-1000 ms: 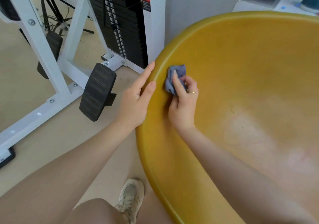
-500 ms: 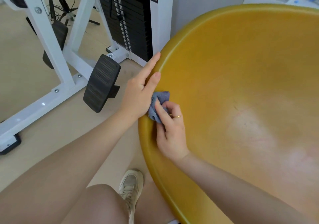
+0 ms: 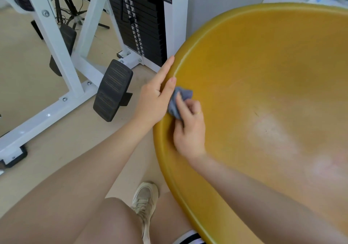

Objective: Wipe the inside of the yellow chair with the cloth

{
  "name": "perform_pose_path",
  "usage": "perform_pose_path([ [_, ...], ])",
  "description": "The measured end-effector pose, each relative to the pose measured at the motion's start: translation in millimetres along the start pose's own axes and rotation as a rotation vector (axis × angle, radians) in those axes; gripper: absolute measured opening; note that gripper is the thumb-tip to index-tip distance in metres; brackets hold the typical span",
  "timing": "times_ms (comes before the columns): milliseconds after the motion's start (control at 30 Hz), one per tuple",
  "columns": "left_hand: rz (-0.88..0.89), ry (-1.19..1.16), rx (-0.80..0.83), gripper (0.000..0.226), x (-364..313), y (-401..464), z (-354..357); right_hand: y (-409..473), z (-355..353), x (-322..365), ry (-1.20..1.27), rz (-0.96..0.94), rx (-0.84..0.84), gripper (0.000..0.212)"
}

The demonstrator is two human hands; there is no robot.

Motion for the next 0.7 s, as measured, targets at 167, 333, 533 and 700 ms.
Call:
perform_pose_path([
  [167,-0.079,-0.068,0.019,0.053,7,-19,5,-29,5,3,-0.135,-0.167,0.146,0.051],
  [333,-0.110,-0.046,-0.026,0.053,9,-29,7,43,-23,-37,-0.260,-0.038,-0.042,0.057],
  [533,-0.122,-0.026,-0.059,0.054,9,-34,7,64,-31,-51,-0.120,0.166,-0.113,0.062],
  [700,-0.125,-0.022,-0.089,0.052,13,-35,5,-44,-1,-10,-0.048,-0.085,0.215,0.056],
])
Point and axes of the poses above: each hand's wrist, its own y-axis towards the middle knuckle, its own z-axis out of the palm, x = y × z, the point moved 8 cm from there along y, towards the middle knuckle, and after that the axes turned 7 degrees about z, right-handed, at the moved point
